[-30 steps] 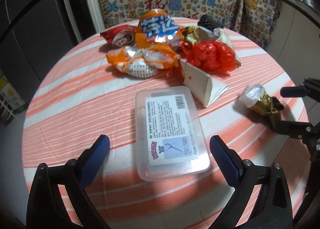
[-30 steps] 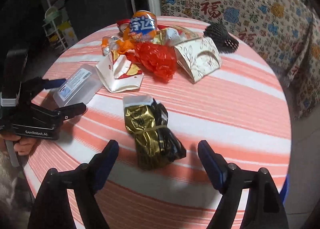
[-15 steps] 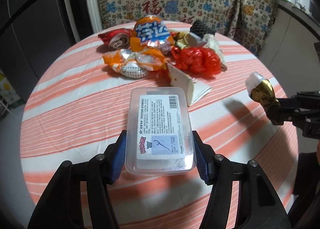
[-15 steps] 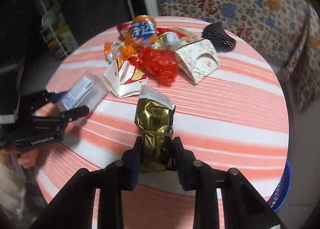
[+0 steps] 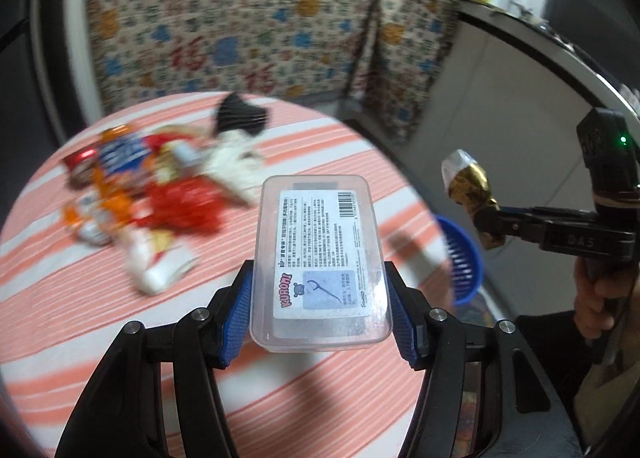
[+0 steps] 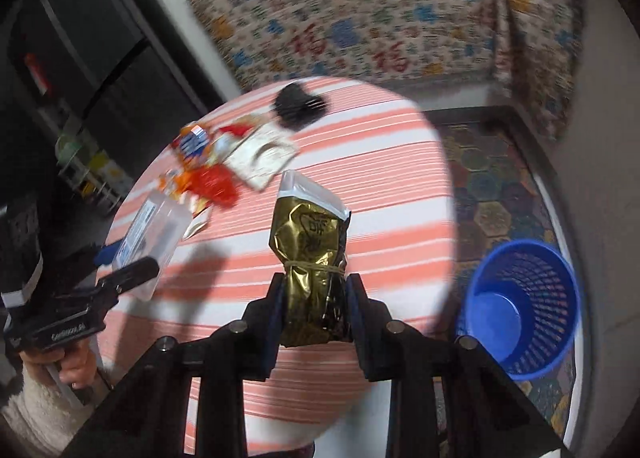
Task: Collect trash
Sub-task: 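Carry both items to the blue wastebasket and open both grippers to drop them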
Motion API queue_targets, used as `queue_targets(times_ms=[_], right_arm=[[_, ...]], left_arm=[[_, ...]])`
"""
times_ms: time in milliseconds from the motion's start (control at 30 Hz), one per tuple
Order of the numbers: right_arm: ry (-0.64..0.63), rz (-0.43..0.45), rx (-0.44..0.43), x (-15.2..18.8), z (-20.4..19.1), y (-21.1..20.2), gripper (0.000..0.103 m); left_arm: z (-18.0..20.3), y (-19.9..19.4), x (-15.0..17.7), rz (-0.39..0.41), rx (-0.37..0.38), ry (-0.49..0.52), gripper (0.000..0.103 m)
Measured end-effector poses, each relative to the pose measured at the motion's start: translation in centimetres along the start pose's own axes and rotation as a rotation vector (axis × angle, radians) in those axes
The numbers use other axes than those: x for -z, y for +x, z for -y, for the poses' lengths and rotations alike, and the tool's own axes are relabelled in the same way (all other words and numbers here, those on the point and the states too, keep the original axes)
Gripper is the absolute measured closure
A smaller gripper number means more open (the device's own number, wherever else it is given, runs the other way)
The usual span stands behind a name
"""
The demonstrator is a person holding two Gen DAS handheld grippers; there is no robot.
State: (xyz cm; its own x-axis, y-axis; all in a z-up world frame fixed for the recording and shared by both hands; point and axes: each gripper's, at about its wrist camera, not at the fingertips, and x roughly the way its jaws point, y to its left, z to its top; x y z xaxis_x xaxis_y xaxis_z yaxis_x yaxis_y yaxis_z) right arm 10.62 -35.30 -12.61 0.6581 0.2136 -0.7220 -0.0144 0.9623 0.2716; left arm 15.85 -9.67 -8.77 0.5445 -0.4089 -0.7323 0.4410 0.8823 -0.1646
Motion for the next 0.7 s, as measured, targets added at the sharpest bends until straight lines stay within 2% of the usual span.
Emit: queue_targets(times_ms=[167, 333, 433, 533, 700], right_arm=[[0.124, 0.054, 0.132, -0.2, 7.0, -3.3, 0.073], [0.256, 0.059, 0.244, 0.2, 13.6, -4.0, 0.073], [0.316, 0.049, 0.288, 0.1, 17.5, -3.4, 0.073], [0.396, 0.04, 0.295, 0.5, 21.9, -2.5, 0.073], [0.473, 0.055, 0.283, 1.4, 26.5, -1.3, 0.072]], left_arm=[[7.4, 4.3, -3.1, -0.035, 0.098, 0.086, 0.041], [13.9, 9.6, -5.9, -0.085, 0.198, 0.117, 0.041], [16.5, 12.5, -6.6, -0.113, 0.224, 0.127, 0.041], [18.8, 15.4, -6.7, -0.14, 0.225, 0.159, 0.041], [21.3, 19.9, -5.9, -0.192, 0.222, 0.192, 0.041]])
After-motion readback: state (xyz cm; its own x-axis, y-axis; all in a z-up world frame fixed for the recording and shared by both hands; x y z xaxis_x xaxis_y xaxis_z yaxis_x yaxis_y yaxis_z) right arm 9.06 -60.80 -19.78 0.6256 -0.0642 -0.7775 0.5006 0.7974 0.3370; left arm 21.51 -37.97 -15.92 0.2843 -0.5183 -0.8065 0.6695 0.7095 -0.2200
